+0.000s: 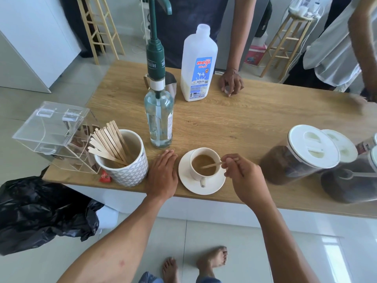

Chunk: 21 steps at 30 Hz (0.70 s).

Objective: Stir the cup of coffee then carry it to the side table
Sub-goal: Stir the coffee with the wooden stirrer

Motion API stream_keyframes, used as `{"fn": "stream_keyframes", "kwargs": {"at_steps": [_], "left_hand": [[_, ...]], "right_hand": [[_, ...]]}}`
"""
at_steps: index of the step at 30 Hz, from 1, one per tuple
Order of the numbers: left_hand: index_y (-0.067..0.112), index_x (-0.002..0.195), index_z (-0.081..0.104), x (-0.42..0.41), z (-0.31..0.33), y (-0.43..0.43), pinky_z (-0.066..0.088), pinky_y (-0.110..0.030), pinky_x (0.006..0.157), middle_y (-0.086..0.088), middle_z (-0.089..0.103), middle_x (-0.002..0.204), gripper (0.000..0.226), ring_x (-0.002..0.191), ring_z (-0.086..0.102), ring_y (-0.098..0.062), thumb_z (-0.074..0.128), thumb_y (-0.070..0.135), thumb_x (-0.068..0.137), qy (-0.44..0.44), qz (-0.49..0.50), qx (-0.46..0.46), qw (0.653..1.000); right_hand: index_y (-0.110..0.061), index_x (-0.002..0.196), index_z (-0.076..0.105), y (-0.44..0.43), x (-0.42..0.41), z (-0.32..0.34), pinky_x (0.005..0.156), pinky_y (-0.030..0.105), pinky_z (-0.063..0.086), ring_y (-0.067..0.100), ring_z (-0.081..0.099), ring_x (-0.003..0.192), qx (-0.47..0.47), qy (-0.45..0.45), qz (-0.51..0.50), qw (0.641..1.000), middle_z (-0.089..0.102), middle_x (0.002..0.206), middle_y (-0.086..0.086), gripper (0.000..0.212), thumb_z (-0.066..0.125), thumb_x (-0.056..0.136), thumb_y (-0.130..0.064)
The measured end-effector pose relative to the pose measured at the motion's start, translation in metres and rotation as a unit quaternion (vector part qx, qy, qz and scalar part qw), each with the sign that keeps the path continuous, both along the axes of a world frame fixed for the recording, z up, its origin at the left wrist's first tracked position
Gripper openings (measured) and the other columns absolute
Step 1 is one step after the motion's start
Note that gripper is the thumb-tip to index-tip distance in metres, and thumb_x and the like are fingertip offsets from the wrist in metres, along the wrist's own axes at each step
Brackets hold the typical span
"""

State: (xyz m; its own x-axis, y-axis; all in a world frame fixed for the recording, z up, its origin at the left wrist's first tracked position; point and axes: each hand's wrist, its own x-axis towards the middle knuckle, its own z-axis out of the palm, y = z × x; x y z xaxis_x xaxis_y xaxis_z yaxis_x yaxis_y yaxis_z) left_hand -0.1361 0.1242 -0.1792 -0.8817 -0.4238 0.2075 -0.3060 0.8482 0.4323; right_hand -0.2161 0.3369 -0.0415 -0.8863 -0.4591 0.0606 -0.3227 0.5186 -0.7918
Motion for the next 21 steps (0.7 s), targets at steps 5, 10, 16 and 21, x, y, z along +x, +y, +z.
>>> {"fn": "stream_keyframes", "kwargs": {"at_steps": [5, 10, 16, 21], "left_hand": [[0.011, 0.135, 0.056, -0.0009, -0.0012, -0.0009, 0.033, -0.041, 0.115, -0.002, 0.05, 0.147, 0.049, 0.138, 0.041, -0.02, 0.029, 0.024, 0.096, -0.003, -0.001, -0.001, 1.0], [0.011, 0.135, 0.056, -0.0007, -0.0006, -0.0003, 0.031, -0.039, 0.116, -0.003, 0.05, 0.147, 0.046, 0.138, 0.042, -0.02, 0.035, 0.02, 0.095, -0.004, 0.001, 0.0, 1.0], [0.012, 0.136, 0.055, 0.0002, 0.0014, 0.0003, 0.03, -0.039, 0.116, -0.003, 0.05, 0.147, 0.046, 0.138, 0.041, -0.02, 0.034, 0.021, 0.096, -0.014, 0.003, 0.0, 1.0], [0.012, 0.137, 0.054, -0.0005, 0.003, 0.0011, 0.031, -0.041, 0.116, -0.002, 0.049, 0.148, 0.053, 0.139, 0.039, -0.019, 0.025, 0.027, 0.095, -0.023, 0.001, 0.001, 1.0]], "right_hand": [[-0.026, 0.091, 0.062, -0.0009, -0.0065, 0.0023, 0.062, 0.014, 0.045, 0.005, 0.062, 0.068, -0.006, 0.031, -0.028, 0.999, 0.068, 0.079, -0.01, 0.018, 0.048, 0.1, -0.02], [-0.025, 0.088, 0.063, -0.0002, -0.0041, 0.0014, 0.063, 0.02, 0.047, 0.007, 0.063, 0.065, 0.003, 0.014, -0.015, 1.0, 0.066, 0.074, -0.009, 0.022, 0.046, 0.1, -0.018], [-0.024, 0.093, 0.064, -0.0063, -0.0044, 0.0028, 0.062, 0.012, 0.045, 0.002, 0.064, 0.067, 0.015, 0.011, 0.012, 1.0, 0.068, 0.077, -0.011, 0.02, 0.046, 0.1, -0.017], [-0.024, 0.089, 0.062, 0.0015, -0.0097, 0.0038, 0.061, 0.01, 0.042, 0.006, 0.063, 0.068, -0.005, 0.03, -0.038, 0.999, 0.066, 0.074, -0.006, 0.02, 0.046, 0.099, -0.017]]}}
